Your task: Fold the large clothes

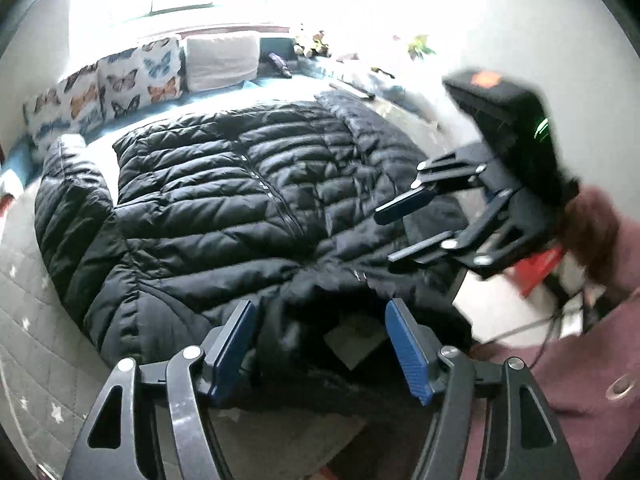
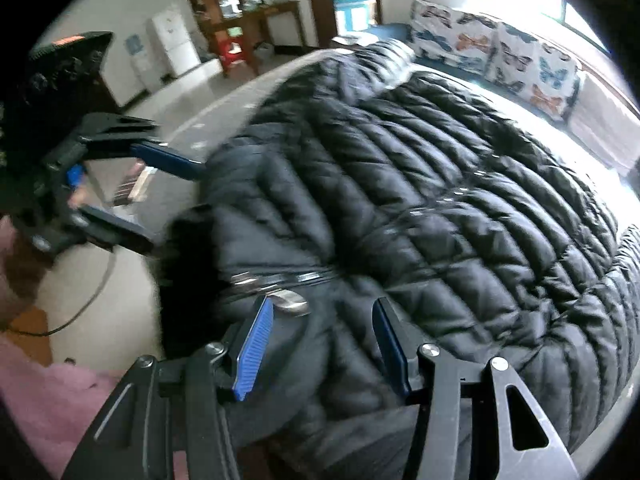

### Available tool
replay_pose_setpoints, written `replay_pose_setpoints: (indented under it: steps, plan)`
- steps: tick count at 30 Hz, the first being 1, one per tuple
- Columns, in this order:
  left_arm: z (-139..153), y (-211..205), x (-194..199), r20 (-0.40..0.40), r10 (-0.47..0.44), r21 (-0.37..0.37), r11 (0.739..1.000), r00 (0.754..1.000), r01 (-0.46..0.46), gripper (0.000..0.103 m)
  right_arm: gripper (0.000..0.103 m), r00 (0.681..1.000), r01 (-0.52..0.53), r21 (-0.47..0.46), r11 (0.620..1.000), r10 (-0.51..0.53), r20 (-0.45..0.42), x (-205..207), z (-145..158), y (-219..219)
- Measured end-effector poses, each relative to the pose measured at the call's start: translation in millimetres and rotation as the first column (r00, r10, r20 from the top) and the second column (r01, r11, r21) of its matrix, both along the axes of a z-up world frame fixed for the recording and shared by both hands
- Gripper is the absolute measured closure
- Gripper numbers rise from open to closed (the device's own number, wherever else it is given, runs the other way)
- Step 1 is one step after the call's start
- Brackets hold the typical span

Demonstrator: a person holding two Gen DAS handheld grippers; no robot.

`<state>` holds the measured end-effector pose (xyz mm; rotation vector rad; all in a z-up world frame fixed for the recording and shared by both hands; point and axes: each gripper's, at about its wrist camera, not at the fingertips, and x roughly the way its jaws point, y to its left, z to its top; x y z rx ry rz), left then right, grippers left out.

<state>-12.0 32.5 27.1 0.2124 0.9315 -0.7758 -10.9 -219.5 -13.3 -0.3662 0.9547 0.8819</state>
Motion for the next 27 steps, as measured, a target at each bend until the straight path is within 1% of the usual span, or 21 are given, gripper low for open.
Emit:
replay_pose_setpoints:
  steps: [1,3,4,5,6,7,8,10,11,13,14,15,17,19,20,21,23,24,25,26,27]
  plan:
    - [-5,-2,-2,-0.003,0.002,0.015,1.0,1.0,-0.002,0.032,0.042,1.0,-0.013,-0.008,1.0,0.013,0.007,-4,-3,6]
    - [-14,1,2,-0.033,0.02,0.01,1.0,0.999,-0.019,0.032,0.041,0.999,-0.038,-0.04,0.998,0.039,0.03,-14,-10,16]
    - [-17,7,7,-0.041,0.048,0.008,0.999,0.998,-0.048,0.032,0.041,0.997,-0.044,-0.058,0.997,0.047,0.055,-17,-12,20]
    - [-16,17,16,-0.047,0.104,0.007,0.995,0.993,-0.104,0.032,0.041,0.995,-0.045,-0.074,0.996,0.051,0.08,-11,-13,31]
    - [-15,26,23,-0.049,0.142,-0.002,0.99,0.989,-0.142,0.032,0.041,0.991,-0.049,-0.099,0.994,0.061,0.116,-11,-15,37]
    - [-13,35,29,-0.052,0.179,-0.014,0.984,0.982,-0.18,0.03,0.041,0.989,-0.055,-0.11,0.992,0.069,0.13,-9,-16,41]
    - [-10,51,39,-0.057,0.244,-0.029,0.969,0.968,-0.246,0.027,0.041,0.986,-0.065,-0.119,0.991,0.082,0.145,-10,-16,46]
    - [-9,73,54,-0.058,0.338,-0.044,0.939,0.939,-0.341,0.01,0.041,0.98,-0.065,-0.134,0.989,0.089,0.179,-5,-17,56]
    - [-9,86,63,-0.059,0.393,-0.05,0.917,0.918,-0.396,0.009,0.041,0.975,-0.067,-0.148,0.987,0.097,0.2,-5,-17,61]
    - [-14,111,84,-0.066,0.485,-0.051,0.871,0.872,-0.488,0.009,0.041,0.971,-0.077,-0.157,0.985,0.109,0.212,-4,-17,70]
    - [-19,125,96,-0.096,0.532,-0.06,0.841,0.841,-0.538,0.009,0.041,0.97,-0.078,-0.157,0.984,0.112,0.217,-4,-16,76]
    - [-26,137,109,-0.124,0.554,-0.067,0.823,0.824,-0.564,0.009,0.041,0.967,-0.076,-0.167,0.983,0.113,0.226,-3,-17,82]
    - [-44,155,129,-0.207,0.592,-0.077,0.784,0.779,-0.617,0.009,0.041,0.959,-0.079,-0.188,0.979,0.126,0.253,-3,-18,90]
    - [-64,168,145,-0.293,0.602,-0.086,0.757,0.742,-0.648,0.009,0.041,0.945,-0.089,-0.221,0.971,0.152,0.289,-3,-21,100]
    - [-75,173,151,-0.34,0.597,-0.11,0.742,0.726,-0.662,0.009,0.041,0.936,-0.094,-0.241,0.966,0.168,0.309,-3,-24,106]
    - [-81,175,155,-0.361,0.587,-0.129,0.738,0.725,-0.662,0.011,0.041,0.93,-0.099,-0.254,0.962,0.18,0.32,-4,-25,110]
    - [-92,174,161,-0.387,0.563,-0.158,0.74,0.73,-0.654,0.024,0.041,0.917,-0.107,-0.28,0.954,0.204,0.342,-4,-30,118]
    - [-96,173,163,-0.381,0.56,-0.16,0.744,0.736,-0.649,0.032,0.041,0.911,-0.114,-0.293,0.949,0.217,0.349,-4,-33,122]
    - [-98,172,163,-0.366,0.564,-0.159,0.745,0.74,-0.647,0.038,0.044,0.908,-0.12,-0.298,0.947,0.226,0.352,-4,-34,124]
    - [-98,170,163,-0.351,0.562,-0.167,0.749,0.749,-0.641,0.045,0.049,0.904,-0.136,-0.296,0.946,0.24,0.354,-5,-36,126]
    - [-97,168,162,-0.345,0.56,-0.171,0.752,0.754,-0.636,0.061,0.07,0.905,-0.151,-0.287,0.946,0.249,0.344,-5,-37,128]
